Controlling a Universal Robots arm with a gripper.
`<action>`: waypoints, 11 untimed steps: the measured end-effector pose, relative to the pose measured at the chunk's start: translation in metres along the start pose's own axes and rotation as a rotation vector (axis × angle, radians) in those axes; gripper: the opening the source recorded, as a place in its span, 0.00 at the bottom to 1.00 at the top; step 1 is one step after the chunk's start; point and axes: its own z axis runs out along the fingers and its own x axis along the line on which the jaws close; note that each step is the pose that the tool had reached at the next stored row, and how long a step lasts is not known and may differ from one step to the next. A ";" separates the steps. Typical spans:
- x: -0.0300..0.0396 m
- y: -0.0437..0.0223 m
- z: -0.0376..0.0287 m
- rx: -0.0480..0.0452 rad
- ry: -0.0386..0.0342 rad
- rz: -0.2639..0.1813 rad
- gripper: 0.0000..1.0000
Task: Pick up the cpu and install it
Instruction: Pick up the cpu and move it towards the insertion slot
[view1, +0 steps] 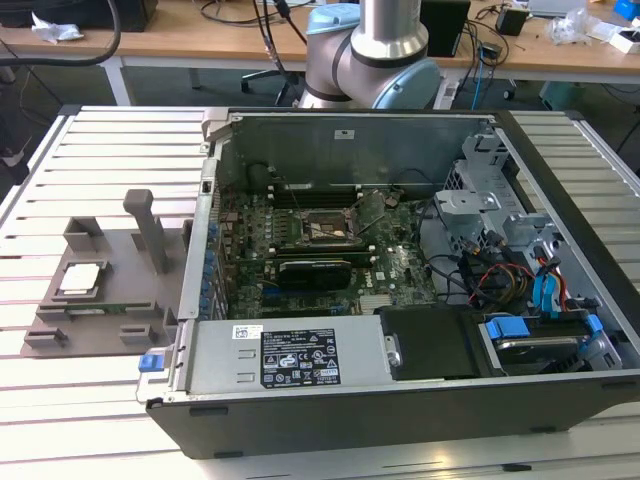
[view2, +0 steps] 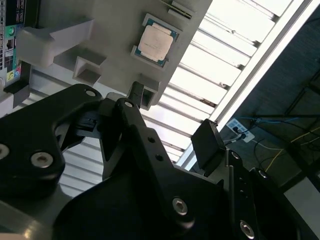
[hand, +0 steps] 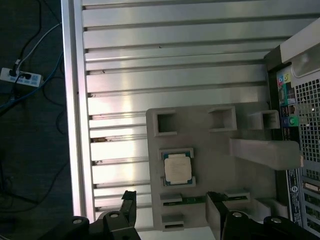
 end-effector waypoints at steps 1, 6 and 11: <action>0.0000 0.0000 0.0004 0.0000 0.0000 0.000 0.66; 0.0000 -0.0001 0.0020 0.0000 0.0000 0.000 0.66; 0.0001 -0.0002 0.0040 0.0000 -0.0001 0.000 0.66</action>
